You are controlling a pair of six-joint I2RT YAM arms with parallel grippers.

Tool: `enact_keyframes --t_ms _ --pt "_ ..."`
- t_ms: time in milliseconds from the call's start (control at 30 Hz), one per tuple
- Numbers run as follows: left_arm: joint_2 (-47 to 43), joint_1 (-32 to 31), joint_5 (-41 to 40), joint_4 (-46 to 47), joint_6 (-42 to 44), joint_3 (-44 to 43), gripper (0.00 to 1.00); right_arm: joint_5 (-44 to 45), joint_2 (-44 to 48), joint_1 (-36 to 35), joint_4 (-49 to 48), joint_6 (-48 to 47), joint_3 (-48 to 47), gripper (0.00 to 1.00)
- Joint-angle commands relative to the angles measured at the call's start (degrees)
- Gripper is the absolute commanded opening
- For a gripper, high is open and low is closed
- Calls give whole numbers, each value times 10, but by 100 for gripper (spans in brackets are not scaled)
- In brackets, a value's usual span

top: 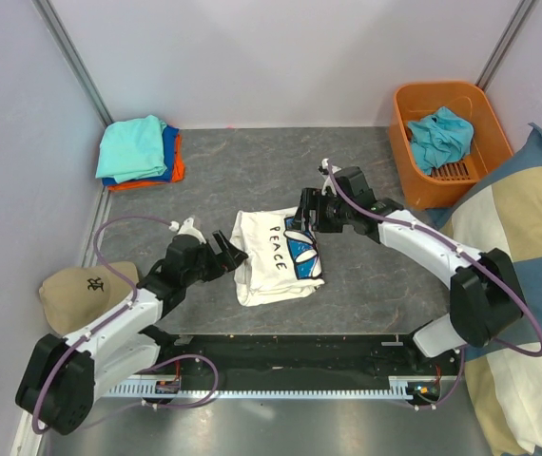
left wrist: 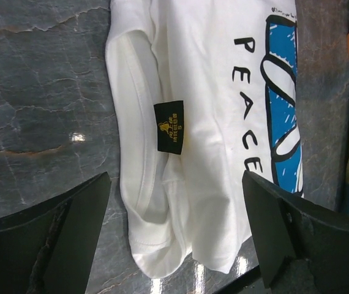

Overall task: Fold and stack the t-shirts
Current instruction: Neatly place the folded tshirt to the corner

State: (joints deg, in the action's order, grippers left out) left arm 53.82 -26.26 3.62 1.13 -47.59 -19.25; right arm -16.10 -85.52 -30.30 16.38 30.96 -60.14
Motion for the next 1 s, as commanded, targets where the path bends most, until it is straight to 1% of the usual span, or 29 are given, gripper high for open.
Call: enact_keyframes --t_ms 0,133,367,500,600,967 --pt "20 9 46 92 25 3 97 -53 -16 -7 -38 -9 11 84" --pt "44 13 53 104 33 1 97 -80 -42 -14 -61 -6 28 84" --pt "62 25 55 92 43 -1 97 -77 -85 -23 -103 2 63 84" --pt "67 39 59 77 50 -1 98 -68 -111 -26 -109 1 76 84" --pt "78 51 71 83 54 6 98 -61 -118 -27 -109 1 81 84" --pt "211 67 129 201 46 26 99 -51 -121 -27 -101 -5 82 84"
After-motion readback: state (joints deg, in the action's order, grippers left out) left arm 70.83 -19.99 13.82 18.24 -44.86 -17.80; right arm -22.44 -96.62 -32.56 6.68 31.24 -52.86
